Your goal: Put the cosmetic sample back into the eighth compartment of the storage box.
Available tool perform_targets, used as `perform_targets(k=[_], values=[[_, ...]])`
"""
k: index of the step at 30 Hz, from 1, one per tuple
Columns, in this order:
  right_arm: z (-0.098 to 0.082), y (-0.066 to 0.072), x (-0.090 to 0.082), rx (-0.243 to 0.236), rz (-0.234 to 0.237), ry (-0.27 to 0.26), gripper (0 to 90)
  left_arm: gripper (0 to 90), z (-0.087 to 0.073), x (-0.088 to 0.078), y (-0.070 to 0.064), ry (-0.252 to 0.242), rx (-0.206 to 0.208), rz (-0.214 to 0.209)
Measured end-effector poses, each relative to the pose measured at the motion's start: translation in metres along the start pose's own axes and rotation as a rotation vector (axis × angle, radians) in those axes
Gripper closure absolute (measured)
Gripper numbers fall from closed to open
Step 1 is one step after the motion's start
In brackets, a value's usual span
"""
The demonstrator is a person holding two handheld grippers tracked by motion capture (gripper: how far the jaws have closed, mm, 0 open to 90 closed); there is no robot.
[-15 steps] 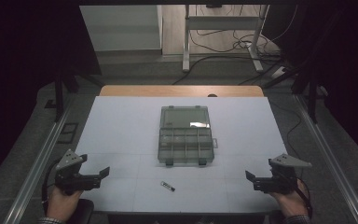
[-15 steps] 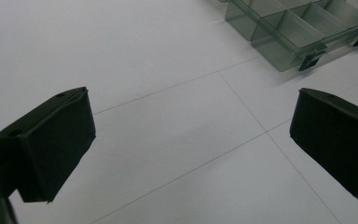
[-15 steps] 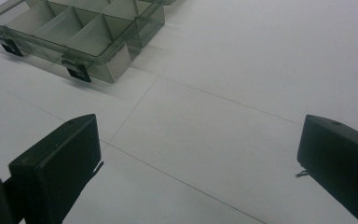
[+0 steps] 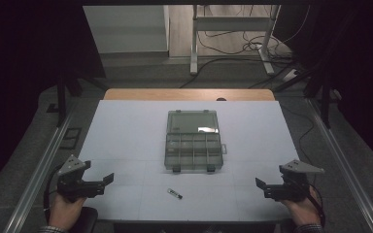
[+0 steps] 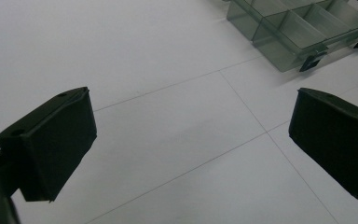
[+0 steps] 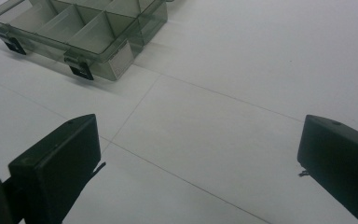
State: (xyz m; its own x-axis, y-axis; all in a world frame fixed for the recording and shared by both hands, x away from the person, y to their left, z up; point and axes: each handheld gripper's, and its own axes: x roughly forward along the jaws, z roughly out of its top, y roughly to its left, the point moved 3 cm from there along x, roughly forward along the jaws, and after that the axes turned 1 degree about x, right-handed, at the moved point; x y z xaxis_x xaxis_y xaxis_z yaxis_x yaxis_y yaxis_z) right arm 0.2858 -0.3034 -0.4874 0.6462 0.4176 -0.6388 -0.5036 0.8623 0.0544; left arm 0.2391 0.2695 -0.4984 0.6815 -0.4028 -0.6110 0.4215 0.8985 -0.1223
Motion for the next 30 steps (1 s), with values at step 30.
perform_targets(k=[30], values=[[0.011, 0.018, 0.015, -0.094, 0.102, 0.038, 0.0, 1.9, 0.0, 0.001, -0.001, 0.007, 0.018, -0.037]])
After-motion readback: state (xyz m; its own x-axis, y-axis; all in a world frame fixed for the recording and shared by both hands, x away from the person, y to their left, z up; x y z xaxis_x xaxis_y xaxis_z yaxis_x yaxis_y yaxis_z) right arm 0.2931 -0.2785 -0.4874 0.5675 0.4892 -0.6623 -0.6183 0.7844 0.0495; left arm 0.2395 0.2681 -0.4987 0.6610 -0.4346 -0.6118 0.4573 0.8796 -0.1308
